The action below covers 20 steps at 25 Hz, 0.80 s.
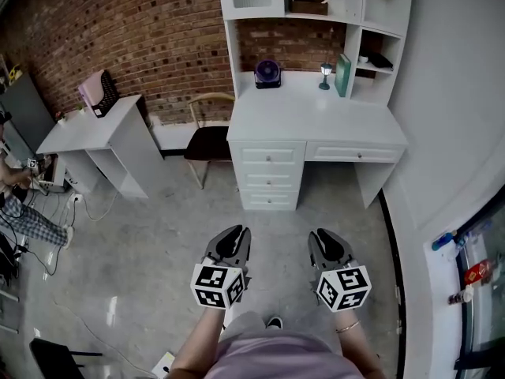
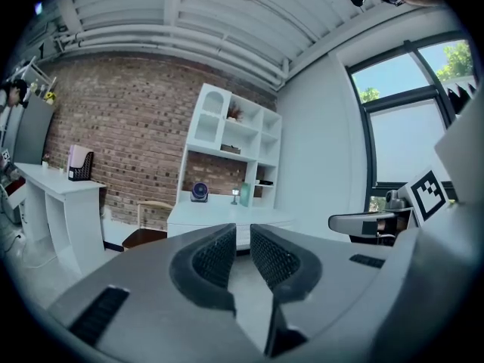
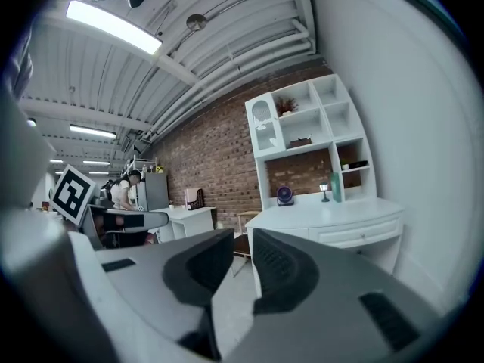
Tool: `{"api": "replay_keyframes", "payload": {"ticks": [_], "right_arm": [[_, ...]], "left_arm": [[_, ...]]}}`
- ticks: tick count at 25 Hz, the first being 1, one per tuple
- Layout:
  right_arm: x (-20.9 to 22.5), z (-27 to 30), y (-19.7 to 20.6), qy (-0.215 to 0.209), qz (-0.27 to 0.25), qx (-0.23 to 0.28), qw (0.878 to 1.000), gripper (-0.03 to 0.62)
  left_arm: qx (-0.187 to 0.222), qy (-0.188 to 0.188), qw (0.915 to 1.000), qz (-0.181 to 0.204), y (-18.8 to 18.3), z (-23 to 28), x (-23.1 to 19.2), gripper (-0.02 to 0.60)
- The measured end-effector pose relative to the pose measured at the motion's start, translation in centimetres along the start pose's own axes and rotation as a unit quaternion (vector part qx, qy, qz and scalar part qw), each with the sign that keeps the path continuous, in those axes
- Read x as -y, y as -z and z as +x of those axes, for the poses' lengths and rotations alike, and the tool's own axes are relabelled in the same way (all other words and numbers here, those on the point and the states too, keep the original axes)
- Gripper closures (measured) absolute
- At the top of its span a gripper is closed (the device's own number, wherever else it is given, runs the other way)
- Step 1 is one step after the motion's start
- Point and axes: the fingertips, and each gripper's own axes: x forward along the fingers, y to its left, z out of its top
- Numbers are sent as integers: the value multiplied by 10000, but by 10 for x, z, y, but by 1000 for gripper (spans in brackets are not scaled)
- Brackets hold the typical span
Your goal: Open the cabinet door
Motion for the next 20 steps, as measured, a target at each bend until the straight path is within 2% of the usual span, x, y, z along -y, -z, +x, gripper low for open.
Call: {"api": "replay_keyframes", "payload": {"ticks": [11, 20], "right_arm": [[21, 30, -6, 3, -4, -37, 10000, 461], [48, 104, -24, -33, -80, -42, 10000, 439]], "left_arm": [[-9, -66, 10000, 35, -7, 33, -15, 466], [24, -38, 10000, 30, -25, 105, -57, 456]]}}
